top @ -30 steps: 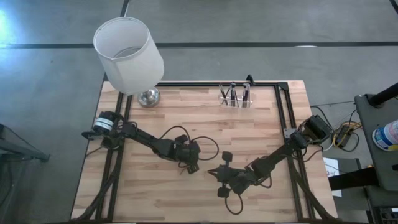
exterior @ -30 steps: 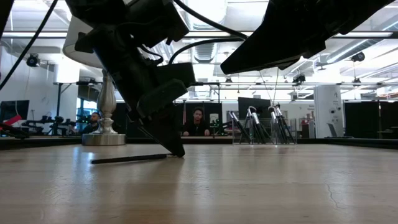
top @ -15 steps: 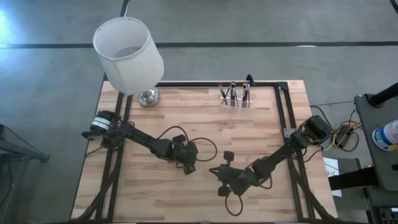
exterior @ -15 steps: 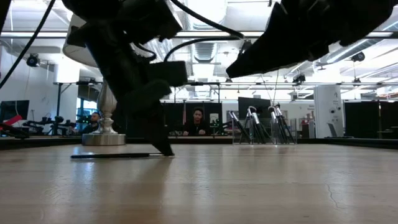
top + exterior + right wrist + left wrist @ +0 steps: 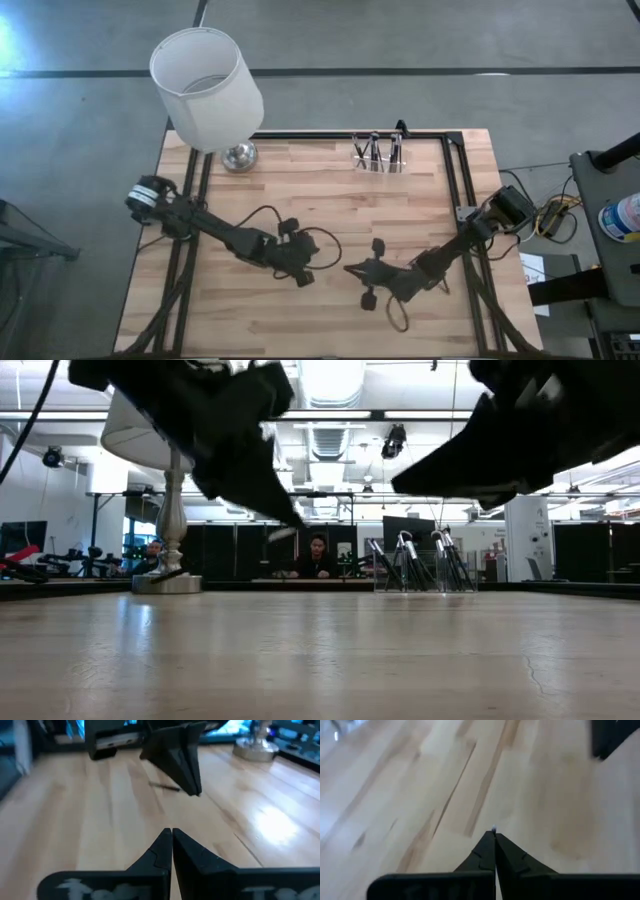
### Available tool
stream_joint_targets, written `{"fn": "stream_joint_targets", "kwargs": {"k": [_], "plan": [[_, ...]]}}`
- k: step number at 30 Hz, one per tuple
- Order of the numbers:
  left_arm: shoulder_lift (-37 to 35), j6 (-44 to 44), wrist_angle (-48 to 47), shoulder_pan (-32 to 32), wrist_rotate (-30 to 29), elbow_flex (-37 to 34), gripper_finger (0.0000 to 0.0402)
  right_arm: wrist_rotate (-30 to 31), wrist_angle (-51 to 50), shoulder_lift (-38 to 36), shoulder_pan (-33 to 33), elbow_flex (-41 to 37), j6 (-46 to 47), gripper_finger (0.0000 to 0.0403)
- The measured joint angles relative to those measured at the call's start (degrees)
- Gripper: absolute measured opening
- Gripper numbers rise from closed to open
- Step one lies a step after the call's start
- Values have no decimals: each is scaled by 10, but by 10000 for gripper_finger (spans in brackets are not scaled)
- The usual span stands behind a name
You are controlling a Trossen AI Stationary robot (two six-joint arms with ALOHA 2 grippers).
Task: Put items in baskets/containers
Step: Put the eyeshadow brush into the transparent organizer
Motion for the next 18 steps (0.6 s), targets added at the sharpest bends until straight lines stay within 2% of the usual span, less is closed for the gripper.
{"fn": "stream_joint_targets", "kwargs": {"k": [5,9,13,18], "plan": [[-25,34,174,-14,-22,-60,0,-39,178,1,-11,-62,-22,10],[-28,76,420,-21,-22,-146,0,-48,239,26,-30,-75,-27,29],[-27,106,666,-21,11,-227,0,-63,285,57,-54,-61,-37,66],[-26,128,787,-22,32,-272,0,-102,315,69,-81,-20,-85,119]]}}
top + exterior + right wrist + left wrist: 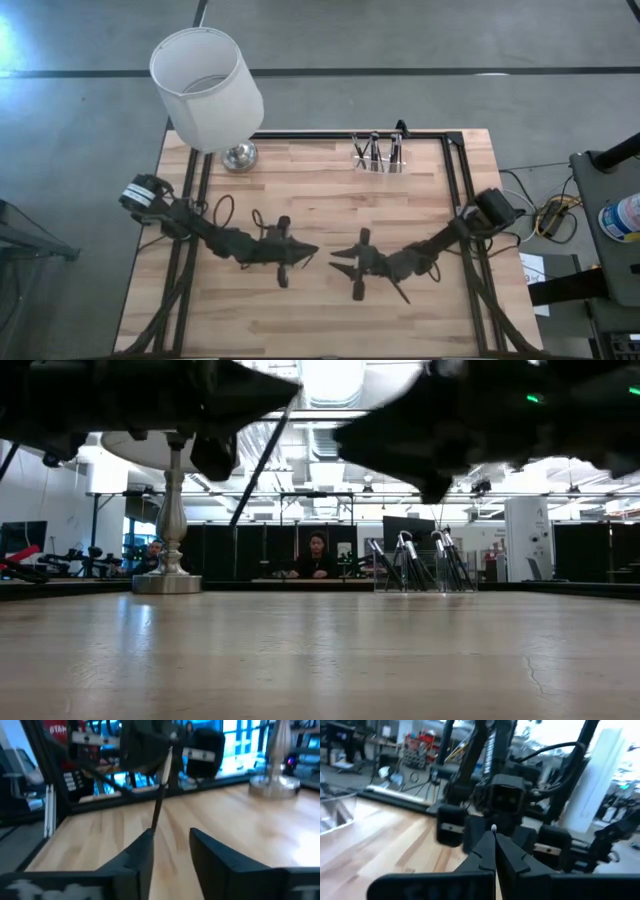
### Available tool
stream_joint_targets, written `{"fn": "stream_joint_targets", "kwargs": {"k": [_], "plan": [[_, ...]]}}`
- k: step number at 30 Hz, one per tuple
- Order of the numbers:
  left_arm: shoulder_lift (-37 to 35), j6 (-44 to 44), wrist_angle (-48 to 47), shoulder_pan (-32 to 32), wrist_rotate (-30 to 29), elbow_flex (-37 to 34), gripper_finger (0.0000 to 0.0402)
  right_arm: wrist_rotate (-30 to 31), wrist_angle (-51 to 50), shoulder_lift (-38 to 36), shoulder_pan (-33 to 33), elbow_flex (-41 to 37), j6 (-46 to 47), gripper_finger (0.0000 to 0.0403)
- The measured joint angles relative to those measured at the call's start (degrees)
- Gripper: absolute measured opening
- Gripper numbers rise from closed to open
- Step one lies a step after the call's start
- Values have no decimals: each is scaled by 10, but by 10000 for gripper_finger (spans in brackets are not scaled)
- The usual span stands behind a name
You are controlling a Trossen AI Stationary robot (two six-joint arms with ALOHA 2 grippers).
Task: Put items in baskets/containers
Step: Put the eyeshadow brush into the transparent organizer
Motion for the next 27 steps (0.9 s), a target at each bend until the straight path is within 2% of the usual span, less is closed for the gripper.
{"fn": "stream_joint_targets", "kwargs": {"k": [6,13,19,27], "plan": [[0,30,13,-7,11,10,0,-37,-8,1,-35,51,-32,159],[0,49,12,-8,20,25,0,-94,-9,1,-51,73,-51,160],[0,51,11,-8,20,25,0,-97,-8,1,-50,74,-62,135],[0,55,14,-7,21,26,0,-136,-9,1,-54,93,-75,60]]}}
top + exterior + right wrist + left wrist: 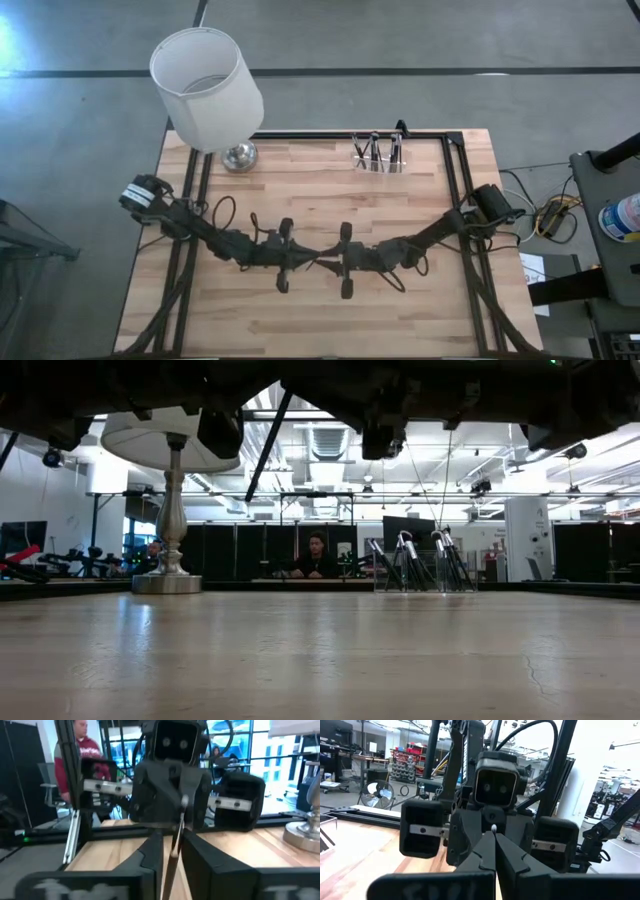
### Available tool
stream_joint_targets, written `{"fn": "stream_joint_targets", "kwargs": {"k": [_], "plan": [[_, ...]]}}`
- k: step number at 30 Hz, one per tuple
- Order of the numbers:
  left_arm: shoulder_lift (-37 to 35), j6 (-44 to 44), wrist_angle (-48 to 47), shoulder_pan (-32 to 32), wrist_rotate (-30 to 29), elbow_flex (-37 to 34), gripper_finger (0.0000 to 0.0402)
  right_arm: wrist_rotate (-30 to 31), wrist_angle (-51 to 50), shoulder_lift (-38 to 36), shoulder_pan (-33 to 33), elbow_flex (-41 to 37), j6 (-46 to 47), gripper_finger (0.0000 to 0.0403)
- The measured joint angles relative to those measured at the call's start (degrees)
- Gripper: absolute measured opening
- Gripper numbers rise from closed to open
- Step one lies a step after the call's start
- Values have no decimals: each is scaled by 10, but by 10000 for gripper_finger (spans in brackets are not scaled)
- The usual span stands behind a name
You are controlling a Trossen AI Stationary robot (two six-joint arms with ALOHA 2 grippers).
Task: Put items in baskets/containers
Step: Put the eyeshadow brush into the transparent organizer
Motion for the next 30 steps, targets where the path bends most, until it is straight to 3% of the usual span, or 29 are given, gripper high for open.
{"fn": "stream_joint_targets", "kwargs": {"k": [9,16,25,30], "plan": [[0,5,-2,0,-1,0,0,0,-22,1,-8,12,5,17],[-15,-20,-25,2,1,0,13,2,-29,-1,-10,11,2,15],[-165,6,-195,19,-8,-19,71,31,-108,-64,-39,-11,-12,13],[-266,32,-245,28,-8,-76,72,37,-250,-160,-113,-23,5,12]]}}
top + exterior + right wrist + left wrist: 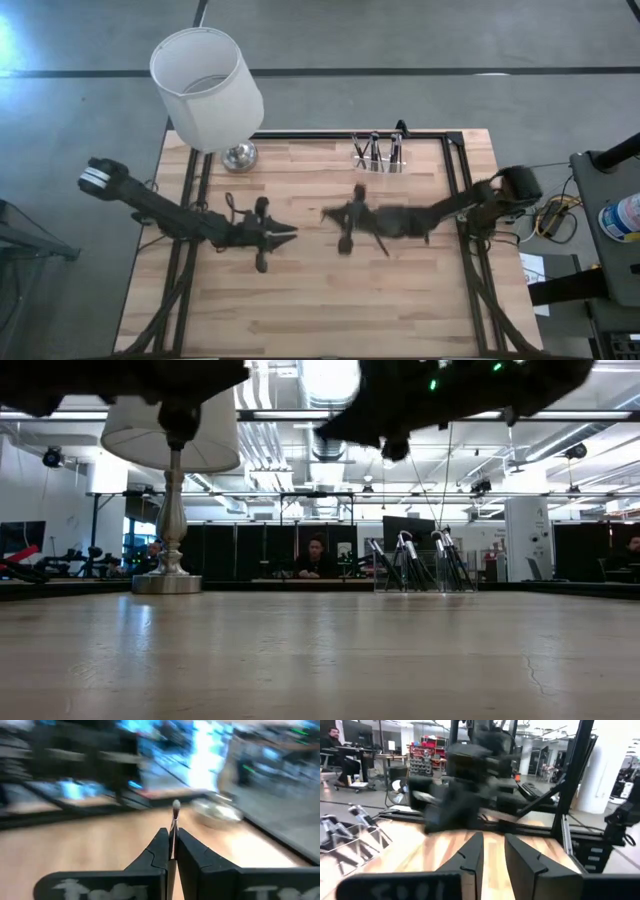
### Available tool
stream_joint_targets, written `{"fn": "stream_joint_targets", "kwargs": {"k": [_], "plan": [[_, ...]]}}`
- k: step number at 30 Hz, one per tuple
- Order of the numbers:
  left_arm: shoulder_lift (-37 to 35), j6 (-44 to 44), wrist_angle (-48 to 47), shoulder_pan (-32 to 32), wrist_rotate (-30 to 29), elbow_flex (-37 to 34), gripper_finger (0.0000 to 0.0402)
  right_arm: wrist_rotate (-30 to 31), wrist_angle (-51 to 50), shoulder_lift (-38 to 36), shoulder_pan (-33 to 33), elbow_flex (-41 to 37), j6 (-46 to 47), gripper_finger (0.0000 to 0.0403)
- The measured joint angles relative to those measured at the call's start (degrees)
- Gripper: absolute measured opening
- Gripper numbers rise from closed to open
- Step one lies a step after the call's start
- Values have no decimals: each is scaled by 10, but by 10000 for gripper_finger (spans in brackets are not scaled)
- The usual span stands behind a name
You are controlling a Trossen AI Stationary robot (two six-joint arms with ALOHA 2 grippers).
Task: Put items in baskets/containers
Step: Put the eyeshadow brush into the transparent organizer
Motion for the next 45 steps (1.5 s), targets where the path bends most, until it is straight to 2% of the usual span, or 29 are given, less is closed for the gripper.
{"fn": "stream_joint_targets", "kwargs": {"k": [5,10,15,18,26,38,41,45], "plan": [[-74,14,-1,19,-18,-76,47,7,-159,-92,-125,-2,10,12],[-131,20,0,65,-38,-125,5,-84,-198,-136,-276,-2,23,12],[-171,33,-28,105,-27,-152,1,-171,-217,-141,-398,7,46,12],[-183,47,-32,120,-19,-160,0,-204,-236,-133,-443,13,56,12],[-198,73,-30,163,34,-153,0,-236,-243,-79,-494,25,68,12],[-229,42,-72,217,104,-158,0,-254,-251,-28,-496,23,94,14],[-259,45,-121,231,111,-158,0,-260,-259,-27,-495,23,93,27],[-313,43,-189,252,128,-158,0,-261,-272,-34,-492,23,93,66]]}}
